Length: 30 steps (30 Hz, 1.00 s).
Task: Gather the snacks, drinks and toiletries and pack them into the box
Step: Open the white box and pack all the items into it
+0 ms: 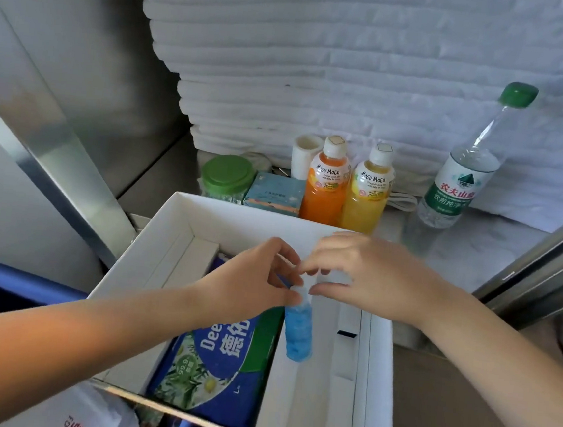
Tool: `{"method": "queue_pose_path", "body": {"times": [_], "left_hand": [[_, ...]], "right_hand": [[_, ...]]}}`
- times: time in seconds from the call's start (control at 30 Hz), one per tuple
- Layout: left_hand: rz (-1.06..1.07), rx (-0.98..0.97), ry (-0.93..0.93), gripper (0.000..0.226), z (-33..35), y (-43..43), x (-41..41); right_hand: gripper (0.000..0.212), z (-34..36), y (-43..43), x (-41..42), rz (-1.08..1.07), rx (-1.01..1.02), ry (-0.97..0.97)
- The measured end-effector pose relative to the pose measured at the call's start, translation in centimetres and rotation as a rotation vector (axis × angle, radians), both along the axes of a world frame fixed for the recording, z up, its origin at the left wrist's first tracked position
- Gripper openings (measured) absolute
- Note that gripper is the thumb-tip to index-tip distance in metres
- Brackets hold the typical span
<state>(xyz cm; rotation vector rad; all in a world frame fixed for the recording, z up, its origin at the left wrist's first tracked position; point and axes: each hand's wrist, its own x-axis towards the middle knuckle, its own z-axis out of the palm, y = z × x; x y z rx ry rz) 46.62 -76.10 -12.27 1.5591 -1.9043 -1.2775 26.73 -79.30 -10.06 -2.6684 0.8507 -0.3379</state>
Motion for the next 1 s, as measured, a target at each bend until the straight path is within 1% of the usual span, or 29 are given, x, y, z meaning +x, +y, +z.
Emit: {"method": "queue_pose_path", "body": {"times": [0.07,0.13,0.23,0.33,0.43,0.57,0.63,0.7,0.8,0.87,0.93,1.0], "left_hand": [[0.019,0.058,0.024,0.039,-0.6,-0.1,-0.4],[0.039,0.121,0.055,0.043,-1.0,-0.1,-0.6],[0.054,0.23,0.129,0.051,-1.3,-0.1,-0.8],[0.071,0.295,0.188,0.053,-1.6,-0.2,-0.7],[0.051,0.316,0.225,0.052,-1.8,-0.2,-0.6],[-0.028,0.266,0.184,0.043,-1.9,-0.1,-1.0],[-0.124,0.192,0.056,0.036,-1.7,-0.2,-0.9],[-0.251,0.065,-0.153,0.032,-1.3,-0.1,-0.6],[-0.471,-0.141,-0.521,0.037,-1.2,0.3,0.1],[-0.634,-0.249,-0.715,0.041,-1.7,0.9,0.5],[-0.718,-0.293,-0.786,0.047,-2.0,1.4,0.8],[-0.754,-0.34,-0.788,0.053,-2.1,1.7,1.3]], "right_hand": [[0.028,-0.2,0.1,0.1,0.036,0.1,0.113],[0.032,-0.2,0.1,0.4,0.051,0.16,0.192],[0.029,-0.4,-0.1,0.8,0.077,0.173,0.252],[0.024,-0.8,-0.3,1.1,0.093,0.164,0.311],[0.018,-0.9,-0.5,1.5,0.066,0.194,0.336],[0.017,-0.8,-0.6,1.7,0.037,0.241,0.36],[0.019,-0.8,-0.4,1.7,0.042,0.224,0.418],[0.021,-0.8,-0.4,1.8,0.038,0.198,0.477],[0.022,-1.0,-0.4,2.3,0.039,0.204,0.57],[0.023,-1.5,0.0,2.8,0.076,0.201,0.653],[0.024,-2.1,0.7,3.6,0.137,0.221,0.732],[0.027,-2.6,1.4,4.4,0.212,0.28,0.798]]}}
